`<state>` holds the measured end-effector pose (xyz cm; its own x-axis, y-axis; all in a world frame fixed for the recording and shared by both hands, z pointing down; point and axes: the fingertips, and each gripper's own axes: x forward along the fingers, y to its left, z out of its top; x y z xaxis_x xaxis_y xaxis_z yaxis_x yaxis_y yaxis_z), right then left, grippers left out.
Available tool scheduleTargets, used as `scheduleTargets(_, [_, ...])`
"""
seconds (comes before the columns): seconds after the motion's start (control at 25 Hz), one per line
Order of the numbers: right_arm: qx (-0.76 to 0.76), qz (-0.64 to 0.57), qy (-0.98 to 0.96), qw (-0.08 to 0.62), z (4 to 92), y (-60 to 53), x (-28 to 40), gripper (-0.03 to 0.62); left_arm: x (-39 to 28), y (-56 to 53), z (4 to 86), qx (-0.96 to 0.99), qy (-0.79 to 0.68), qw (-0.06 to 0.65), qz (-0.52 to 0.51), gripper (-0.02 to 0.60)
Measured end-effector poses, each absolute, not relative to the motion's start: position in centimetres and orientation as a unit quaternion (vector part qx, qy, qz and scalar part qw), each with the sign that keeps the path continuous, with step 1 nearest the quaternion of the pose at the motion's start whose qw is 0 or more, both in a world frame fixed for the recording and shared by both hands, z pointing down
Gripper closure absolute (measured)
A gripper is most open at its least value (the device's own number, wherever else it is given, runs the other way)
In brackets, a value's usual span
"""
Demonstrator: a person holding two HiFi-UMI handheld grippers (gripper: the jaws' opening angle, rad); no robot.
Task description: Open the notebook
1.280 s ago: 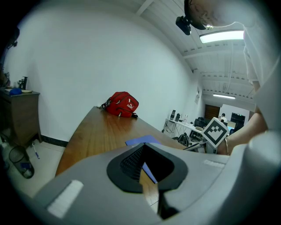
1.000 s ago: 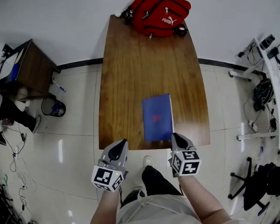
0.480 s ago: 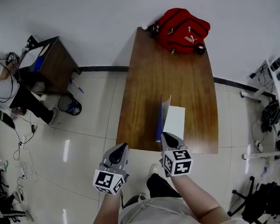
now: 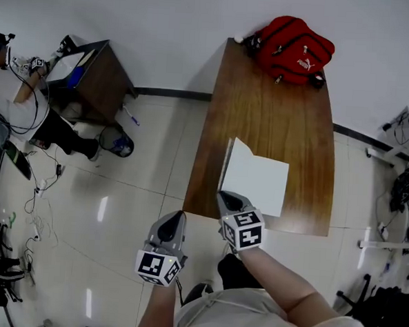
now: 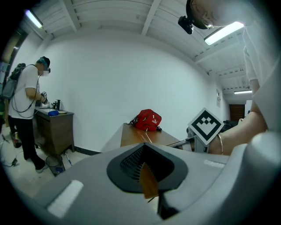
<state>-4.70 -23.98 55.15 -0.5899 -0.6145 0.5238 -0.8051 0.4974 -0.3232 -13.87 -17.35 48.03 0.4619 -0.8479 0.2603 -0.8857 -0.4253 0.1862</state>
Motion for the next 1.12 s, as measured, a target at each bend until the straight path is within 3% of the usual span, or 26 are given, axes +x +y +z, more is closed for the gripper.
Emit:
scheduleTargets(0.64, [0.302,0.354,-0.860,0.208,63.4,-21.3,-6.7,0.579,-12.0,-18.5,51.3,0.845,-0.505,0.160,0.072,0.577])
scheduleTargets(1.12, [0.403,0.302,-0.853,0.134,55.6,-19.5,4.4,0.589,-6.3,-19.4,48.8,0.881,-0.451,0.134,0.047,0.577])
